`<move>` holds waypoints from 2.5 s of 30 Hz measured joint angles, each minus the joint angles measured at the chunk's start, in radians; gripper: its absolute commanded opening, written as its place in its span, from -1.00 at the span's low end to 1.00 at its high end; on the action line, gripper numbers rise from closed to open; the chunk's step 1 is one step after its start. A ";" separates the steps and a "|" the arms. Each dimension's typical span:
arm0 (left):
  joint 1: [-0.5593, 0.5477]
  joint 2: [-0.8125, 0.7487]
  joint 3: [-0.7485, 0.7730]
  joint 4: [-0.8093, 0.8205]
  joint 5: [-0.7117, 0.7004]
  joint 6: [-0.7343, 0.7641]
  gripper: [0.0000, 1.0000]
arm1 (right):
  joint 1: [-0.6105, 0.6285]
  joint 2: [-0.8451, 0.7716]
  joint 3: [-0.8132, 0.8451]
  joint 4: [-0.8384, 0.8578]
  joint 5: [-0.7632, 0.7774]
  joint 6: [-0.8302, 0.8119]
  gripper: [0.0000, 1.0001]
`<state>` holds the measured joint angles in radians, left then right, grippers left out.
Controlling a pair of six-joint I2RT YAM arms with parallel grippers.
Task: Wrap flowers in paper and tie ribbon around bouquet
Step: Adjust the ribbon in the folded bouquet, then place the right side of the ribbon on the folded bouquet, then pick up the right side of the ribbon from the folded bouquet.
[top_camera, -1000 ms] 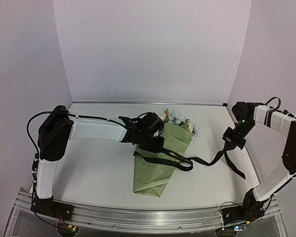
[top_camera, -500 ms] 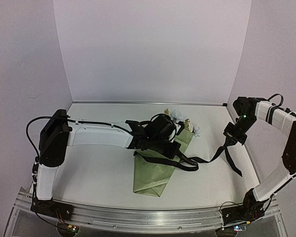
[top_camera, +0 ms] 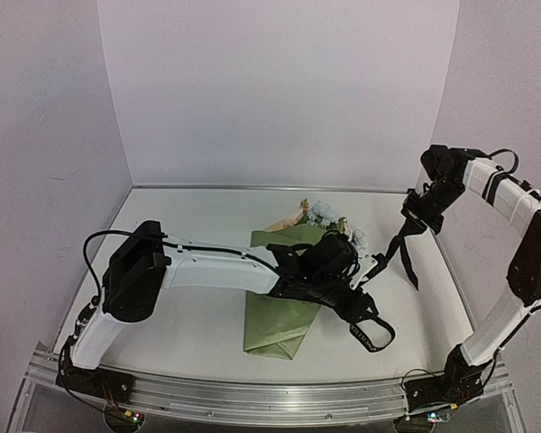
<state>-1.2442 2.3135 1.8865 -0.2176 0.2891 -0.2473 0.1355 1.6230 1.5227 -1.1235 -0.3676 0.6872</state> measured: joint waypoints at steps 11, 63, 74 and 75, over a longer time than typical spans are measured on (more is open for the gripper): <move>0.243 -0.471 -0.561 0.151 -0.021 -0.171 0.01 | 0.172 0.004 0.086 0.054 -0.093 -0.192 -1.00; 0.442 -0.695 -0.862 -0.038 -0.143 0.017 0.03 | 0.855 0.332 -0.026 0.287 0.248 -0.020 -0.98; 0.451 -0.508 -0.778 0.015 -0.173 -0.041 0.33 | 0.829 0.221 -0.202 0.309 0.270 -0.025 -1.00; 0.460 -0.494 -0.771 0.021 -0.175 -0.053 0.36 | 0.819 0.188 -0.223 0.309 0.270 -0.029 -1.00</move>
<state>-0.7837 1.8193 1.1151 -0.1965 0.1145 -0.3000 0.9543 1.8108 1.3001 -0.8147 -0.0978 0.6580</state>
